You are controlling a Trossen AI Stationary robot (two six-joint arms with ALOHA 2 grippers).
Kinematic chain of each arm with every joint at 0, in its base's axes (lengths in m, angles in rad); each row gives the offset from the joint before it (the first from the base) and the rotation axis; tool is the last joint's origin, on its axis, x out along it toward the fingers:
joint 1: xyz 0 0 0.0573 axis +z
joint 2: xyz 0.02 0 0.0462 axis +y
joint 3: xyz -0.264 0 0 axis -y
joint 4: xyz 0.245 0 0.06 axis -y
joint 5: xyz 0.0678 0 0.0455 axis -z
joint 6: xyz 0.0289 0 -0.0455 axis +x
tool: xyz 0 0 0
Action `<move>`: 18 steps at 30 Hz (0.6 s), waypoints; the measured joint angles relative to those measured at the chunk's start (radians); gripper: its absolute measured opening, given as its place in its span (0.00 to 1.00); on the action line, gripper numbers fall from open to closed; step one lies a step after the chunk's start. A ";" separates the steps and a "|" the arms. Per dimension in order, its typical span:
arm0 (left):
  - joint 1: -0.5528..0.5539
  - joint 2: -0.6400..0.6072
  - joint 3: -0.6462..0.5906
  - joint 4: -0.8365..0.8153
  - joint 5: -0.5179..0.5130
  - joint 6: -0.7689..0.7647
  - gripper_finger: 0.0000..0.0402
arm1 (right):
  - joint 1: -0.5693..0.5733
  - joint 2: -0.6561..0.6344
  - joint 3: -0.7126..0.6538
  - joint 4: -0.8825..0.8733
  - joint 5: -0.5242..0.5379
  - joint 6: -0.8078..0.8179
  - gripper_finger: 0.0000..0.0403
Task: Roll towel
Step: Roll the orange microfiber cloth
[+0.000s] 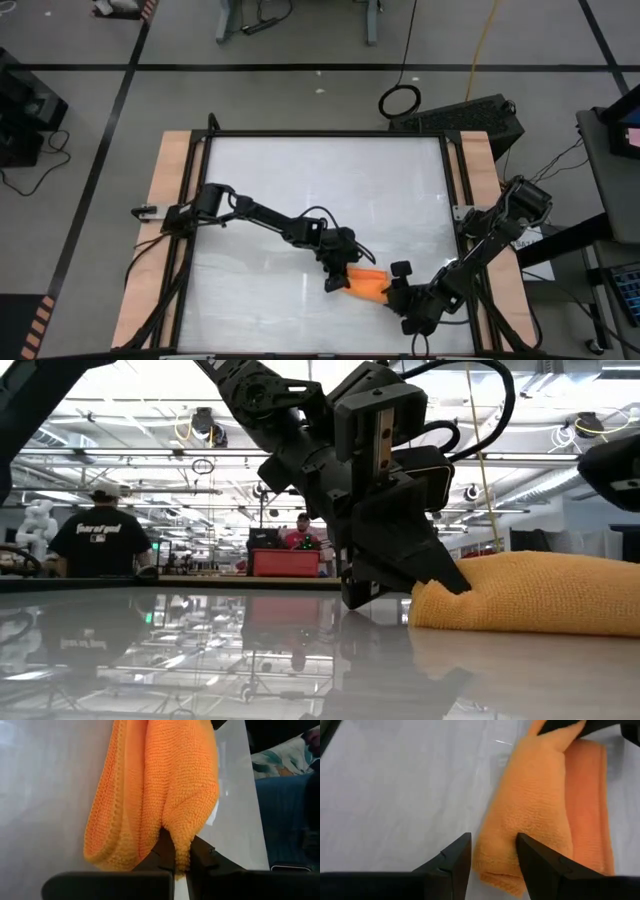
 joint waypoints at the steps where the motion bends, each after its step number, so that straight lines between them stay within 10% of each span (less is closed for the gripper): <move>1: 0.000 0.000 0.000 0.000 0.003 -0.005 0.04 | -0.003 0.001 0.000 0.000 0.000 0.008 0.38; 18: 0.000 0.000 0.000 -0.002 0.044 -0.008 0.20 | -0.086 0.046 0.003 -0.041 -0.084 0.069 0.41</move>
